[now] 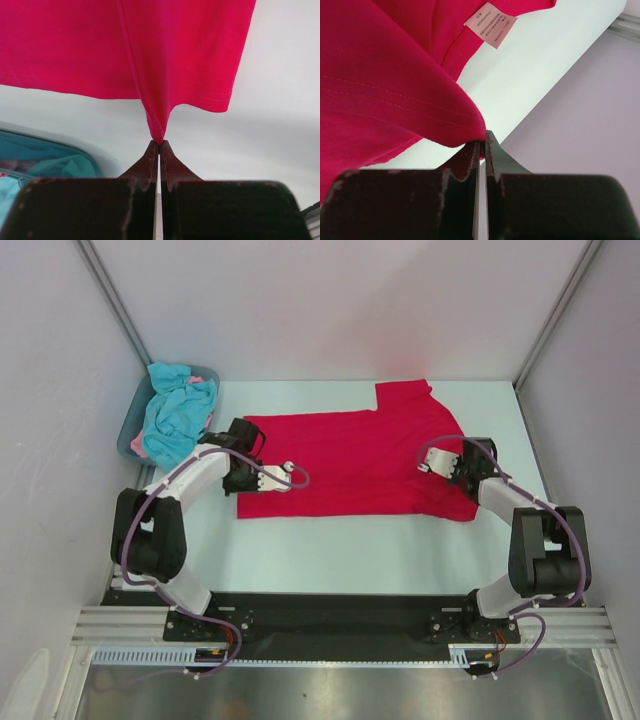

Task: Fold and stack the t-shirts
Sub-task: Fold the tshirt

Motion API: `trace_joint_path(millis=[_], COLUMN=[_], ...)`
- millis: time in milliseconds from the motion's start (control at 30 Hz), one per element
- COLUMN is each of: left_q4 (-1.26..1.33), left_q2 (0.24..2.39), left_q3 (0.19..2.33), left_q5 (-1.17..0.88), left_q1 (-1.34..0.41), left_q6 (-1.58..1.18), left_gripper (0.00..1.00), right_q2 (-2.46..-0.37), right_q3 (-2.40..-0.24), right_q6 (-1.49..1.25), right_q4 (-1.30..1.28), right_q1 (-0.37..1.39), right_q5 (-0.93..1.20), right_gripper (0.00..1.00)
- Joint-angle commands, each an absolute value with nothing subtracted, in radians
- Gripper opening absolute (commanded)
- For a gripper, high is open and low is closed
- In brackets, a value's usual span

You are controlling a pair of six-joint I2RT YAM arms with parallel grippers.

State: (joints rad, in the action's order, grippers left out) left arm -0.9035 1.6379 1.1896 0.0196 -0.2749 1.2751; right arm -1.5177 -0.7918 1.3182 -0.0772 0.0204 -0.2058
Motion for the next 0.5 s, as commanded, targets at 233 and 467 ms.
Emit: trace_joint_path(millis=[233,467], left_q4=[-0.867,-0.833], left_q2=[1.661,1.687], left_q3=[1.181,1.189], left_q5=[0.054,0.067], left_q1=[-0.279,-0.279], left_q6=[1.275,1.269], left_gripper=[0.0,0.0], right_q2=[-1.542,-1.585], right_q3=[-0.842,-0.853], right_q6=[1.302,1.301], right_q4=[-0.009,0.058], right_q1=[0.035,0.04], right_q5=[-0.25,-0.271], right_gripper=[0.0,0.0])
